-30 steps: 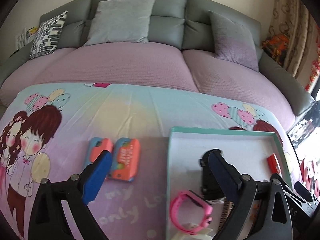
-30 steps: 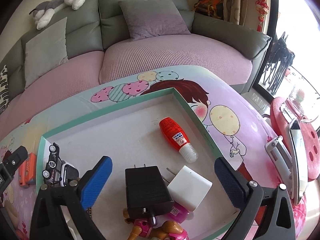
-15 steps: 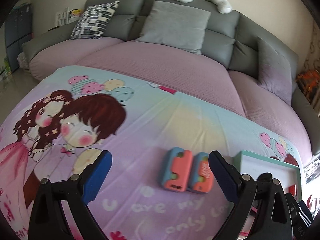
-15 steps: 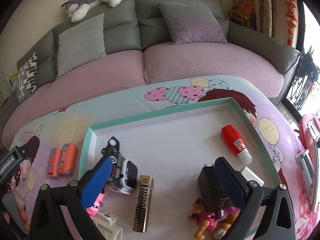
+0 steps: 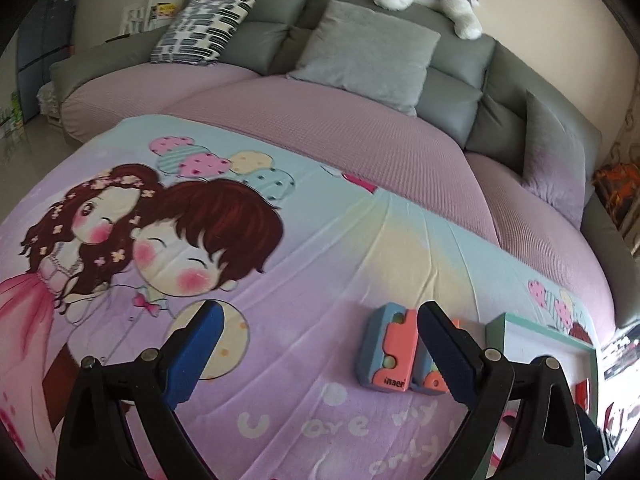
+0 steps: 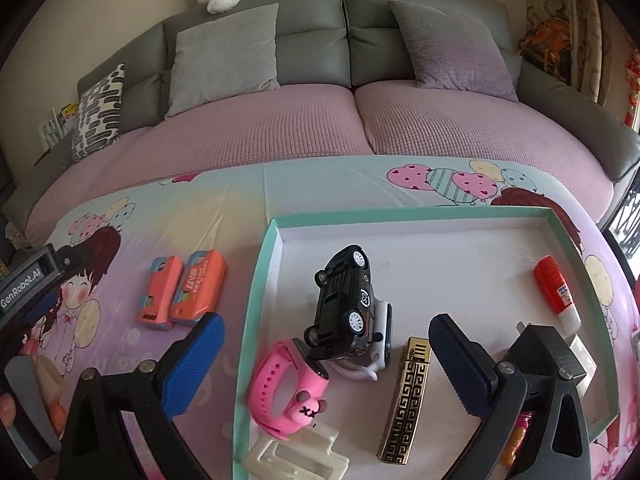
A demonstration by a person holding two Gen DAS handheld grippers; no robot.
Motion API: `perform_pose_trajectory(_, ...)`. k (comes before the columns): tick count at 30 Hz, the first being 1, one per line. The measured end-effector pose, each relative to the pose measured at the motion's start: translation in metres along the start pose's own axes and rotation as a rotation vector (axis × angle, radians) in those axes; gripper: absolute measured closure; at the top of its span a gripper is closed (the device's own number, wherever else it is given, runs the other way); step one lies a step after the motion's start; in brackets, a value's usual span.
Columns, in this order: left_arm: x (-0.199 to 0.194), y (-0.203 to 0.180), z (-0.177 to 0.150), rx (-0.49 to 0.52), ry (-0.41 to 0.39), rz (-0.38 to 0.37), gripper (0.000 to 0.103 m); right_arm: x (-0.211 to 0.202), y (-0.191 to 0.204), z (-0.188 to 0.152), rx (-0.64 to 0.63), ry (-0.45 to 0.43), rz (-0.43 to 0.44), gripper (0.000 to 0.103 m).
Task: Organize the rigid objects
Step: 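Move both tools back to the two orange-and-blue knife cases on the bed, then grasp the inaer knife case with the left gripper while the right gripper grasps the CARROT KNIFE case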
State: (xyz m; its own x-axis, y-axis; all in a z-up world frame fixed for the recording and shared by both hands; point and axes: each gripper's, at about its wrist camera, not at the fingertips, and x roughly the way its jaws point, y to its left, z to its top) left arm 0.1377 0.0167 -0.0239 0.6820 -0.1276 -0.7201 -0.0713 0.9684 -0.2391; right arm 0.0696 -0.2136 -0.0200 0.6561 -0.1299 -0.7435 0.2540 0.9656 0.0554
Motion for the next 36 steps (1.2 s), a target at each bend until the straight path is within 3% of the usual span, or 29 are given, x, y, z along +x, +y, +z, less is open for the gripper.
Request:
perform_pose_trajectory(9, 0.047, -0.031, -0.013, 0.16, 0.157, -0.011, 0.006, 0.005, -0.004, -0.001, 0.012, 0.016, -0.027, 0.0)
perform_pose_trajectory(13, 0.055, -0.04, -0.018, 0.213, 0.165, 0.007, 0.006, 0.006, -0.003, -0.002, 0.007, 0.021, -0.03, 0.0)
perform_pose_trajectory(25, 0.054, -0.031, -0.017, 0.196, 0.137, 0.08, 0.006, 0.008, 0.003, -0.003, -0.015, 0.022, -0.039, 0.0)
perform_pose_trajectory(28, 0.053, -0.032, -0.017, 0.206, 0.141, 0.064, 0.014, 0.008, 0.006, -0.004, -0.024, 0.019, -0.043, 0.0)
perform_pose_trajectory(29, 0.052, -0.034, -0.018, 0.212, 0.139, 0.058, 0.022, 0.008, 0.007, -0.004, -0.027, 0.019, -0.042, 0.0)
perform_pose_trajectory(33, 0.05, -0.042, -0.02, 0.279, 0.114, 0.082, 0.023, 0.007, 0.008, -0.004, -0.034, 0.02, -0.04, 0.0)
perform_pose_trajectory(36, 0.054, -0.043, -0.021, 0.285, 0.119, 0.045, 0.023, 0.008, 0.009, -0.005, -0.042, 0.019, -0.048, 0.0)
